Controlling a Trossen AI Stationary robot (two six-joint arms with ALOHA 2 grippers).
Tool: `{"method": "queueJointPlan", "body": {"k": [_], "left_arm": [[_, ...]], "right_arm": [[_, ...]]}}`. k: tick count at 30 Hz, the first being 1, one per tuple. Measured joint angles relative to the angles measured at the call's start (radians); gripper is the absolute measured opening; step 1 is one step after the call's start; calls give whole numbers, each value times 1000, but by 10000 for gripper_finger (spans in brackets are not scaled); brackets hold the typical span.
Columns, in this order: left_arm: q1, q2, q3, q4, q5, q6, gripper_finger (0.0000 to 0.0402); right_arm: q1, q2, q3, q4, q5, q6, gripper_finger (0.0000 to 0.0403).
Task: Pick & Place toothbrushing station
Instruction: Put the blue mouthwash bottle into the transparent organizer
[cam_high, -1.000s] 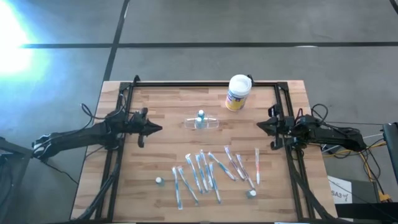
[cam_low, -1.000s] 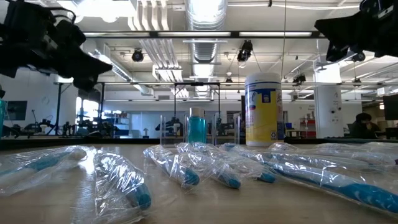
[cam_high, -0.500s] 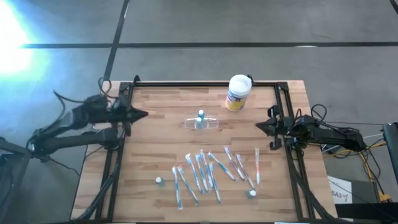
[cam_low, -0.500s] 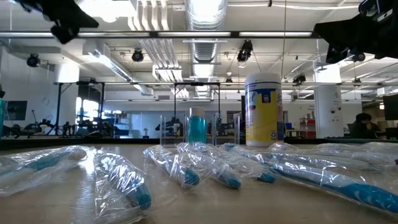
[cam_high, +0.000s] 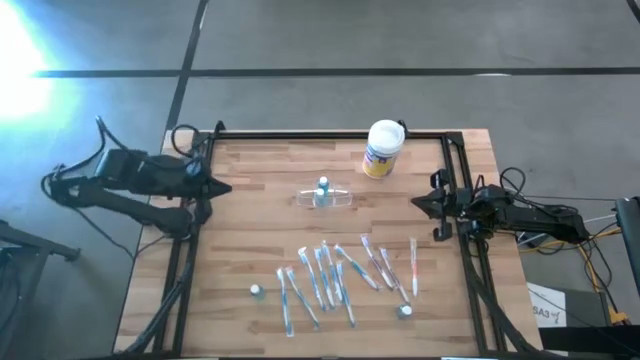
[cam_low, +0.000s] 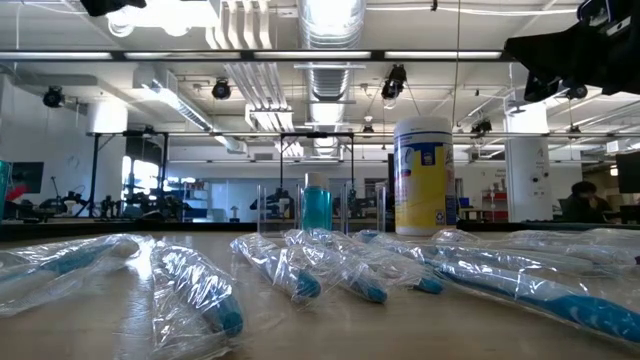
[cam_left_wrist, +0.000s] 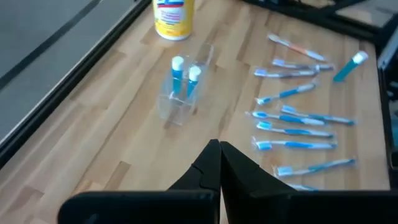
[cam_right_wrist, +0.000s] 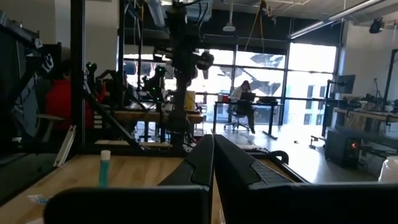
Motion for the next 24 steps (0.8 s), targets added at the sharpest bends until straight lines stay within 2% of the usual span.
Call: {"method": "queueJointPlan", "body": {"k": [6,14,19,24], "left_arm": [[-146,139,118,-123,-89,-132,1],[-289,328,161,-225,-91,-328,9],[-358,435,157,-218,-60,-426,45],[-408,509,162,-167,23,-490,99]], "right_arm": [[0,0,0,-7,0,-2,8],[0,1,0,-24,-1,-6,8],[0,1,0,-26,-2,-6,8],[0,0,0,-26,-3,-5,8]]}}
